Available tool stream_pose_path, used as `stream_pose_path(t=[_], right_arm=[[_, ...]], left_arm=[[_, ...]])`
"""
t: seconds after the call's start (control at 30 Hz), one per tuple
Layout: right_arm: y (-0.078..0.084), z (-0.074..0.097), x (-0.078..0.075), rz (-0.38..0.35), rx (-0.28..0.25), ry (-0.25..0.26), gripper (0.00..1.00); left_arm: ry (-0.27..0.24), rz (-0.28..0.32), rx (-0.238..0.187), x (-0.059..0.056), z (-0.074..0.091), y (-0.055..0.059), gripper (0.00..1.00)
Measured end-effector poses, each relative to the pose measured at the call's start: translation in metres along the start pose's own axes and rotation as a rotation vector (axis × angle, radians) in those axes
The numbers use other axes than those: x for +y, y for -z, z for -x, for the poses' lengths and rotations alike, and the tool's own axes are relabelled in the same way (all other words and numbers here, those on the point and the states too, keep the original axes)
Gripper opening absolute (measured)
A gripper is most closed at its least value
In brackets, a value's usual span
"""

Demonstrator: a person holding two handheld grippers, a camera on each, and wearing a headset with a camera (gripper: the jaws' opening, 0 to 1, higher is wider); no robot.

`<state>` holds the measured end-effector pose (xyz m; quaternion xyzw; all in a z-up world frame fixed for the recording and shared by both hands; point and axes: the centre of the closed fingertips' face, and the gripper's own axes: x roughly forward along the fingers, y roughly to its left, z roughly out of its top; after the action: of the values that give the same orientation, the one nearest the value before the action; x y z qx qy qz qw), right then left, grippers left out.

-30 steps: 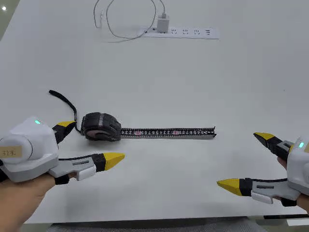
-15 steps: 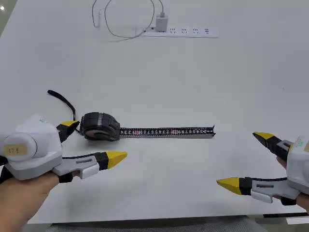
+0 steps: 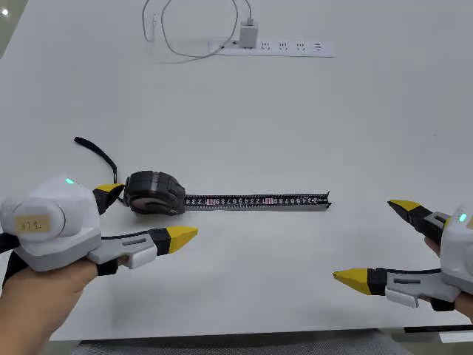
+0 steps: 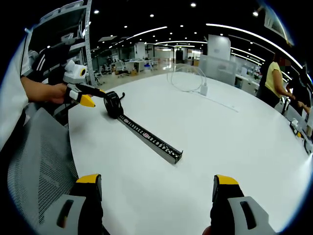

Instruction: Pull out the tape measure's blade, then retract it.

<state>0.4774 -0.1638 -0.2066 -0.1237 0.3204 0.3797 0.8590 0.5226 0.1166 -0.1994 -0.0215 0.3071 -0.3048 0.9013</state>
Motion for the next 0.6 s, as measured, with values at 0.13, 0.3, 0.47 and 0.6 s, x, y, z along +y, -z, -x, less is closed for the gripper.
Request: stream_pose_path(t=[0.13, 0.3, 0.47, 0.6], right_arm=[[-0.003, -0.001, -0.001, 0.015, 0.003, -0.006, 0.91], [-0.006, -0.003, -0.003, 0.04, 0.016, -0.019, 0.87], [-0.009, -0.006, -0.007, 0.057, 0.026, -0.037, 0.82], [-0.01, -0.008, -0.011, 0.066, 0.035, -0.046, 0.8]], left_arm=[[-0.025, 0.005, 0.003, 0.002, -0.001, 0.0, 0.84], [-0.06, 0.016, 0.0, 0.003, -0.003, -0.001, 0.83], [-0.106, 0.023, 0.005, 0.003, -0.007, -0.001, 0.84], [-0.137, 0.037, 0.001, 0.005, -0.009, -0.002, 0.83]])
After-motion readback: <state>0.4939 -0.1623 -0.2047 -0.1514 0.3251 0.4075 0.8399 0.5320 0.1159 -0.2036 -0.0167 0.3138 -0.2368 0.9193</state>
